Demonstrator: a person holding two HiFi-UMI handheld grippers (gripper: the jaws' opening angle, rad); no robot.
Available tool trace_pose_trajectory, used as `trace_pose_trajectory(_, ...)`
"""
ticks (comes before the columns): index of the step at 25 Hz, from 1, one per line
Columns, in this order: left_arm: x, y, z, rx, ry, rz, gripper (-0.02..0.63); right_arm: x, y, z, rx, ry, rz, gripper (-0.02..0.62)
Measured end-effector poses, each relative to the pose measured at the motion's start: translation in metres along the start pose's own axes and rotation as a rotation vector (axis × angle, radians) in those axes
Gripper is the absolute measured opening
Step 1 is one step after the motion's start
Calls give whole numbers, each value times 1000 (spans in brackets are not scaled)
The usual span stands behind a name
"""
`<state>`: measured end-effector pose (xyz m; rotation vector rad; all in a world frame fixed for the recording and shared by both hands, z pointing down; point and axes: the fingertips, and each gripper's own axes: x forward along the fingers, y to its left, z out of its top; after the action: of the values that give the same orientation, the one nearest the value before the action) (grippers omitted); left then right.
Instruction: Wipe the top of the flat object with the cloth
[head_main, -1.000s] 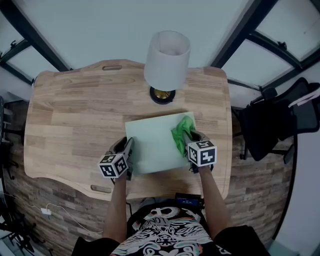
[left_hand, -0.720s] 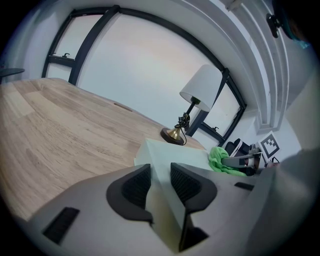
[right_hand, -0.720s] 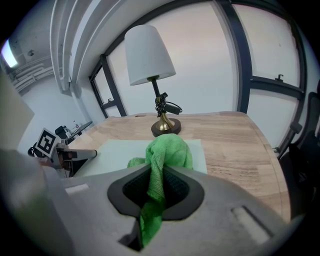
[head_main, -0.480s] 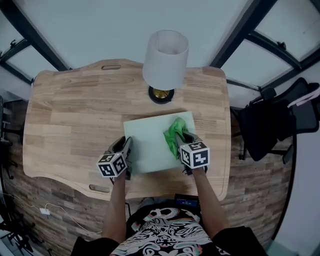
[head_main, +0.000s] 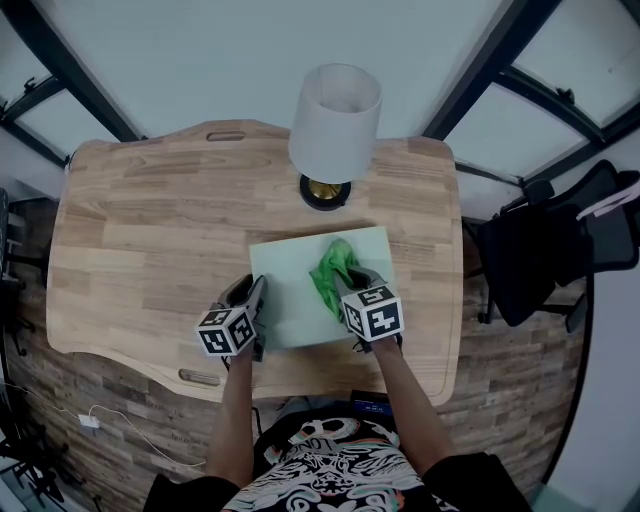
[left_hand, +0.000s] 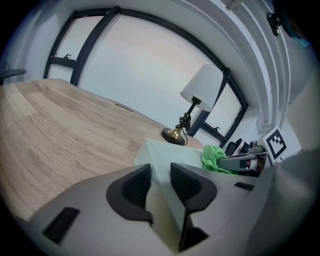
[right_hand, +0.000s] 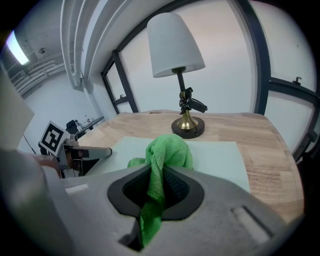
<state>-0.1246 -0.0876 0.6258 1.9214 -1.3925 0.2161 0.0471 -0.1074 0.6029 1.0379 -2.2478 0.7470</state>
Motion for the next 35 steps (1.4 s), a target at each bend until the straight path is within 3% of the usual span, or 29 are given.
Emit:
trace_pose_trajectory(25, 0, 0, 0, 8, 1, 14, 121, 37, 111, -2, -217, 70, 193, 37)
trace_pose_trajectory(35, 1, 1, 0, 16, -1, 4, 121, 28, 119, -13, -269, 74, 231, 37)
